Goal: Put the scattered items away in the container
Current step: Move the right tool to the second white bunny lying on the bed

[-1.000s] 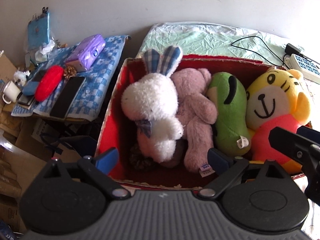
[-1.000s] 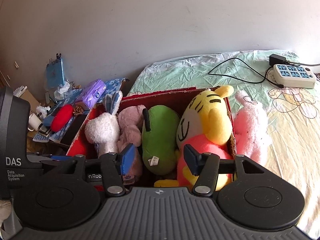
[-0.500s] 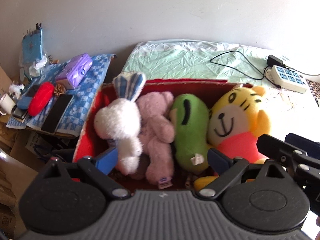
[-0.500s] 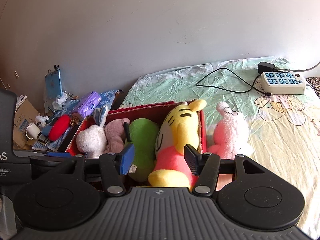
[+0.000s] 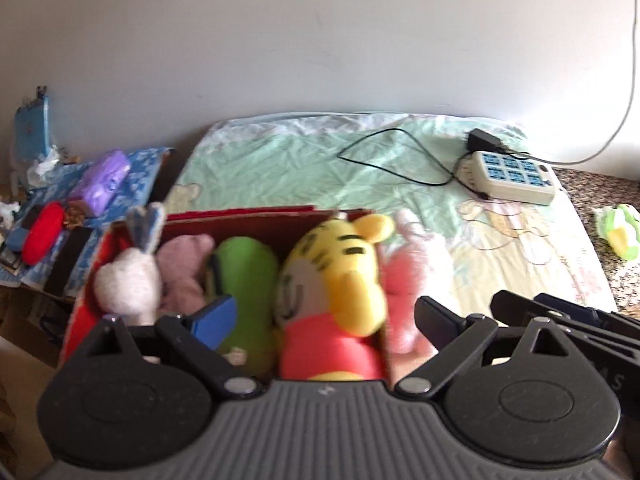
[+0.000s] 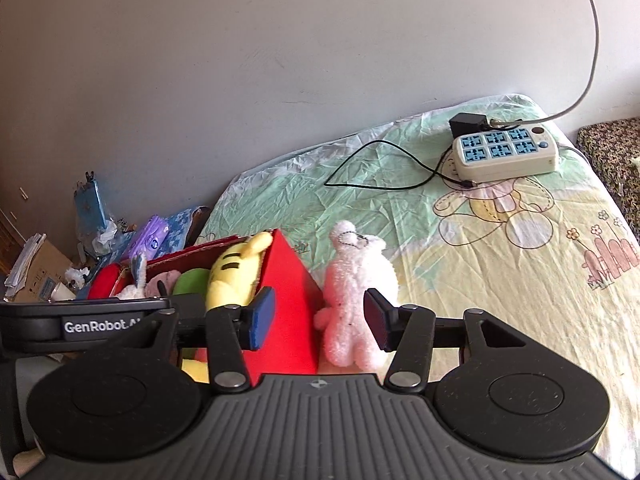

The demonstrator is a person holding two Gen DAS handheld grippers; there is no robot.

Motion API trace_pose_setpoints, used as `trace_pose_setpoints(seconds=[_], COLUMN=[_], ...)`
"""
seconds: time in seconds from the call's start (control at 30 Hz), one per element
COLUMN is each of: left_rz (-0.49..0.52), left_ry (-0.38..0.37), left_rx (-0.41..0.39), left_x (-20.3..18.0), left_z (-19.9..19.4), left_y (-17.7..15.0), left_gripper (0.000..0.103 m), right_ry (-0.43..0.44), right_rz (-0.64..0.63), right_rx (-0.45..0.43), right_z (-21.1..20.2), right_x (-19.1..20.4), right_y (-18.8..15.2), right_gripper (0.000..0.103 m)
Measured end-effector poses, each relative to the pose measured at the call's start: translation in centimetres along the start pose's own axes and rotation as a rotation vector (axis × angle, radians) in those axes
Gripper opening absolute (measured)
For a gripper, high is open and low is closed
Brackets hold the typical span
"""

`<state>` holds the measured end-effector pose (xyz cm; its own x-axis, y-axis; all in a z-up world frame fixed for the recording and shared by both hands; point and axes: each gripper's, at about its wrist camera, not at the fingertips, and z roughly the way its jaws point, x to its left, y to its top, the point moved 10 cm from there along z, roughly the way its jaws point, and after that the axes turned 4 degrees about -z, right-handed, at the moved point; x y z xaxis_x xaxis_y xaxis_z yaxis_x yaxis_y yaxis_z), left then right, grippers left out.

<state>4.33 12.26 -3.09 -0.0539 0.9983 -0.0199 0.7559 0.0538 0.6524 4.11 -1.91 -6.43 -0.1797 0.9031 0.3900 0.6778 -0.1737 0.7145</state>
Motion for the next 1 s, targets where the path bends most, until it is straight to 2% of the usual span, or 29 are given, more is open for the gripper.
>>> trace_pose_setpoints(seconds=[0.2,0.3,0.47,0.57,0.73,0.83,1.0], left_rz=[0.013,0.055,0.124,0.157,0.131,0.126,0.085], left_ry=[-0.095,-0.146,-0.226,-0.250,-0.294,-0.286,-0.288], left_rx=[-0.018,-0.035,-0.071,-0.084,-0.069,-0.067,-0.057], left_x=[-4.4,-6.9,-10.5,-12.0,-13.0,-13.0,-12.2], left_z=[0.3,0.4,0.9,1.7,4.2,5.8,7.4], left_y=[-1.1,-1.8,-3.0,-3.9,-5.5,-6.2,-7.1], left_gripper=[0.096,0.096,0.096,0.096,0.096,0.096,0.096], right_ry=[0.007,0.037,0.067,0.106,0.203,0.249,0.363], right_rz=[0.037,0.058,0.022,0.020,-0.004,-0.091,-0.244], right_rx=[0.045,0.085,0.143,0.171,0.246,0.274,0.306], right_z=[0.2,0.9,1.9,2.5,4.8,6.1,8.1], right_x=[-4.8,-6.9,-10.1,-11.1,-9.9,-8.0,-4.1], right_y=[-0.3,-0.2,1.3,2.6,3.7,4.3,5.7], right_gripper=[0.047,0.047,0.046,0.046,0.046,0.046,0.040])
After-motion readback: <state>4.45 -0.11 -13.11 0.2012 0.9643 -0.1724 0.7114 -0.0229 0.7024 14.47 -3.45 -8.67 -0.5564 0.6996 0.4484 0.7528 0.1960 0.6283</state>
